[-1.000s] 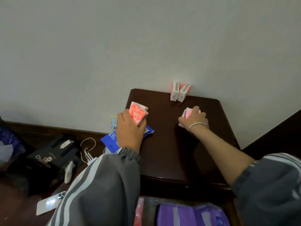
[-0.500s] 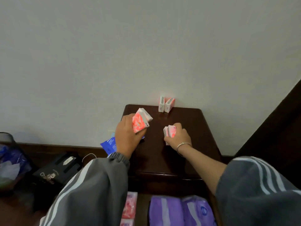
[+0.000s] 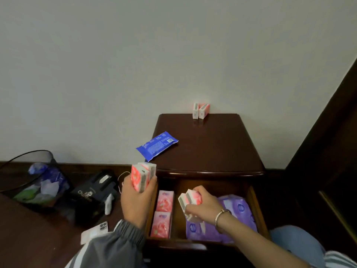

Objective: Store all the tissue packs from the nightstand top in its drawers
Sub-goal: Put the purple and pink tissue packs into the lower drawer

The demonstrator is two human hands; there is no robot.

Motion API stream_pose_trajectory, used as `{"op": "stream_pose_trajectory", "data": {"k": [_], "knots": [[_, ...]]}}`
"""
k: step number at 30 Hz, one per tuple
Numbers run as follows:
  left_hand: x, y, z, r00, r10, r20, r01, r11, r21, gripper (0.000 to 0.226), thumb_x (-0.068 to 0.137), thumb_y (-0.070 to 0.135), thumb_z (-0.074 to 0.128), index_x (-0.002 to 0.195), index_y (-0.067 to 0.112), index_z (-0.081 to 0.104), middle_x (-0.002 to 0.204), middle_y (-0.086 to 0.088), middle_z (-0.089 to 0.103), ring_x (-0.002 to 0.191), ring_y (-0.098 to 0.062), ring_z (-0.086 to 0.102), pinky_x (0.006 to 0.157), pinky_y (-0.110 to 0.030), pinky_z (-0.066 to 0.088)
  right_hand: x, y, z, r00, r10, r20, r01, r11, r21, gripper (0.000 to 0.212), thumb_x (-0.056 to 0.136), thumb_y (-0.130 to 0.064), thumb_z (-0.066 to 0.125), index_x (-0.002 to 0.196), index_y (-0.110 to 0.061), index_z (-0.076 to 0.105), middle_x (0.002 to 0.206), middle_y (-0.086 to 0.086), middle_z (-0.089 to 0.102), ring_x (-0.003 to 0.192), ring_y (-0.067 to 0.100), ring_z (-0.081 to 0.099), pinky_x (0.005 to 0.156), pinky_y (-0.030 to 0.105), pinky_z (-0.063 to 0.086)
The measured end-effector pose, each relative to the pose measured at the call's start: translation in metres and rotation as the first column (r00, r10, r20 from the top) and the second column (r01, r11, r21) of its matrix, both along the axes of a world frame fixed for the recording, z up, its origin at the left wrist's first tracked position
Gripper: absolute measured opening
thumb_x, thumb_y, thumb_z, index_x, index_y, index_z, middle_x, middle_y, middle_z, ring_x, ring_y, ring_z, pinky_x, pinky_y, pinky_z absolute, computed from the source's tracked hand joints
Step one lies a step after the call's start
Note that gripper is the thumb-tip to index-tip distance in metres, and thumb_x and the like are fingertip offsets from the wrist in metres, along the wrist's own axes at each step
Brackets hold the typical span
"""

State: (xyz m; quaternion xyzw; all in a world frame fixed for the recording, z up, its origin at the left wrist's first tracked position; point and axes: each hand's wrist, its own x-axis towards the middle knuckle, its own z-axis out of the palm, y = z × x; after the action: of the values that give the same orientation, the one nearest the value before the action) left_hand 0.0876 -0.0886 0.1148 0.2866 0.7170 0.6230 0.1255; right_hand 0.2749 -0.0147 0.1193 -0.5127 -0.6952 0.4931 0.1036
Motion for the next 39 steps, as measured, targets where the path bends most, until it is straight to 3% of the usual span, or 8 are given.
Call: {"op": "stream_pose_trajectory", "data": {"k": [4,10,13,19,25,30,34,39], "knots": [[0.01,-0.021,-0.031,0.999,-0.036,-0.012,0.032,0.975,-0.219,0.036,0.07,0.055,0.072,0.085,0.023,0.064,0.077,0.004,0.068,0.072,-0.007,0.066,0.061,-0.025,0.048,-0.027,-0.006,-0.013,0.988,0.01,0.154,-0.006,1.0,-0.024,0.052,0.063,-0.045,0.066,0.107,-0.026,0.045,0.096,0.0,0.061,0.094,0.022,0.061,0.075,0.03,0.048],[0.01,-0.018,-0.042,0.997,0.029,0.069,-0.007,0.954,-0.3,0.033,0.074,0.049,0.074,0.087,0.02,0.064,0.08,0.003,0.066,0.07,-0.009,0.064,0.055,-0.018,0.041,-0.067,-0.002,-0.031,0.968,-0.025,0.25,0.052,0.993,-0.104,0.065,0.061,-0.044,0.061,0.12,-0.024,0.043,0.098,-0.001,0.059,0.087,0.018,0.06,0.061,0.023,0.043],[0.013,-0.021,-0.046,0.996,0.061,0.058,-0.039,0.948,-0.316,0.027,0.073,0.045,0.075,0.08,0.027,0.056,0.079,0.007,0.06,0.07,-0.006,0.061,0.052,-0.015,0.036,-0.066,-0.003,-0.046,0.952,-0.02,0.305,0.049,0.995,-0.086,0.068,0.064,-0.046,0.06,0.124,-0.022,0.04,0.098,-0.001,0.058,0.092,0.021,0.061,0.067,0.025,0.043],[0.014,-0.023,-0.047,1.0,0.004,0.01,-0.001,0.952,-0.306,0.023,0.075,0.047,0.073,0.078,0.031,0.056,0.073,0.017,0.059,0.062,0.011,0.056,0.047,-0.006,0.034,-0.036,-0.002,-0.063,0.843,0.047,0.536,-0.094,0.994,0.06,0.074,0.078,-0.051,0.053,0.14,-0.023,0.026,0.126,0.007,0.057,0.115,0.03,0.056,0.086,0.032,0.045],[0.013,-0.023,-0.048,0.999,0.046,0.017,-0.039,0.953,-0.3,0.032,0.073,0.045,0.076,0.072,0.033,0.047,0.072,0.017,0.053,0.063,0.006,0.051,0.051,-0.01,0.031,-0.059,-0.02,-0.063,0.89,0.024,0.455,-0.042,0.999,0.029,0.07,0.073,-0.049,0.06,0.132,-0.023,0.032,0.124,0.009,0.054,0.112,0.03,0.055,0.091,0.039,0.049],[0.011,-0.025,-0.051,1.0,0.026,0.012,-0.021,0.95,-0.313,0.032,0.073,0.045,0.075,0.083,0.028,0.05,0.077,0.014,0.053,0.067,0.003,0.051,0.053,-0.012,0.032,-0.068,-0.028,-0.063,0.899,0.075,0.432,0.012,0.981,-0.194,0.08,0.084,-0.058,0.045,0.149,-0.02,0.015,0.153,0.013,0.021,0.138,0.033,0.029,0.111,0.042,0.03],[0.01,-0.024,-0.053,1.0,0.013,0.014,-0.008,0.94,-0.341,0.039,0.074,0.05,0.073,0.091,0.022,0.051,0.081,0.01,0.055,0.07,-0.002,0.053,0.054,-0.018,0.036,-0.055,-0.022,-0.056,0.971,0.045,0.235,0.009,0.974,-0.225,0.043,0.091,-0.011,0.039,0.134,-0.006,0.041,0.117,0.013,0.056,0.098,0.025,0.058,0.087,0.035,0.051],[0.012,-0.023,-0.054,1.0,-0.007,0.001,0.007,0.934,-0.358,0.041,0.074,0.05,0.072,0.094,0.021,0.051,0.085,0.006,0.056,0.074,-0.006,0.057,0.055,-0.02,0.039,-0.038,-0.029,-0.053,0.929,0.186,0.319,-0.17,0.982,-0.08,0.037,0.088,-0.008,0.043,0.124,-0.015,0.05,0.12,0.01,0.06,0.108,0.026,0.057,0.088,0.03,0.046]]}}
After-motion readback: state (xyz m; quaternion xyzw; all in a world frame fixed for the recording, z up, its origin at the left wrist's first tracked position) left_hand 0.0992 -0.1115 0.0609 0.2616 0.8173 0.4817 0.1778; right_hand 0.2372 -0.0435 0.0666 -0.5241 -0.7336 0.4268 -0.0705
